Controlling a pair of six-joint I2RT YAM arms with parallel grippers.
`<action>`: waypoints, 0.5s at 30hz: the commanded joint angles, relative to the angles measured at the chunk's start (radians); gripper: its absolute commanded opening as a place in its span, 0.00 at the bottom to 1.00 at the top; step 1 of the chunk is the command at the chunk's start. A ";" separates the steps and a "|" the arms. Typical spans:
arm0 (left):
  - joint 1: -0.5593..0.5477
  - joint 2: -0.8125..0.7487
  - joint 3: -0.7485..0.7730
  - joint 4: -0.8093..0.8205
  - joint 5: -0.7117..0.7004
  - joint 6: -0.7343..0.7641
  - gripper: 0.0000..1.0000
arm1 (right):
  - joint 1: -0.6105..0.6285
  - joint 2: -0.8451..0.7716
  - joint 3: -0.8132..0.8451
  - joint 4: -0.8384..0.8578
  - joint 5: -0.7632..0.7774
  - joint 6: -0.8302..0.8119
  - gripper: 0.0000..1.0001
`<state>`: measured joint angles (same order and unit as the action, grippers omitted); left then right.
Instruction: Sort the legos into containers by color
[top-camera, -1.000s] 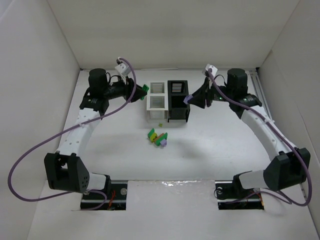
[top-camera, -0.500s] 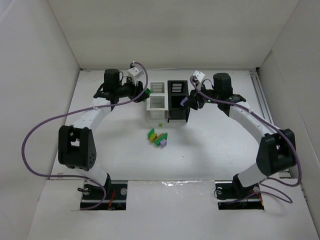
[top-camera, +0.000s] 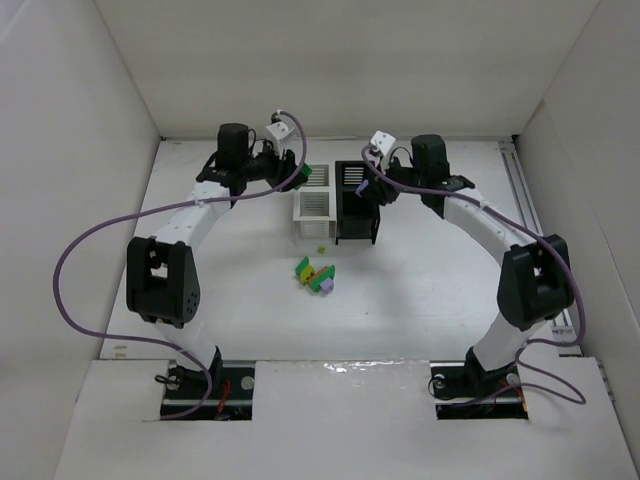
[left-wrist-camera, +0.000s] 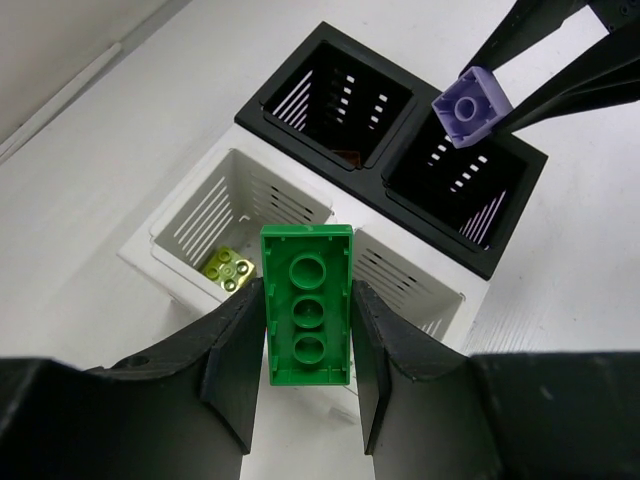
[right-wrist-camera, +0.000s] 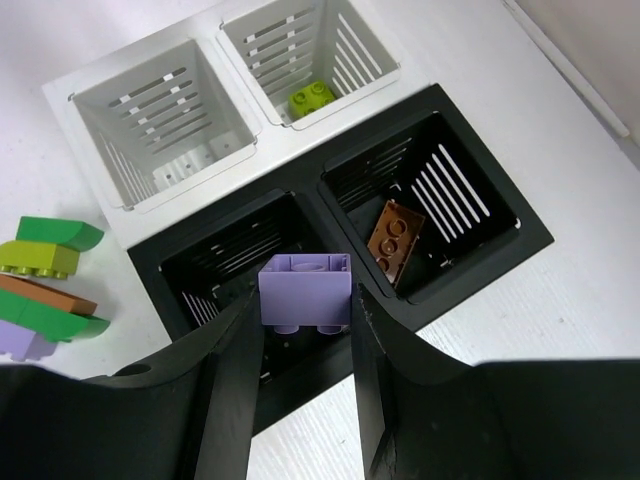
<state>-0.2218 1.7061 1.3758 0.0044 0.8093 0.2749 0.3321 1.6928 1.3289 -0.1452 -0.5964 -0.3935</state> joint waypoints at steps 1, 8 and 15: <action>-0.007 -0.008 0.037 0.000 0.033 0.036 0.00 | 0.031 -0.030 0.003 0.036 0.014 -0.060 0.14; -0.027 0.012 0.037 0.000 0.042 0.047 0.00 | 0.041 -0.045 -0.010 0.015 0.029 -0.096 0.53; -0.069 0.040 0.048 -0.009 0.057 0.087 0.00 | 0.051 -0.103 -0.039 0.028 0.017 -0.096 0.87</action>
<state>-0.2691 1.7538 1.3769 -0.0090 0.8307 0.3206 0.3744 1.6608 1.3159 -0.1482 -0.5621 -0.4782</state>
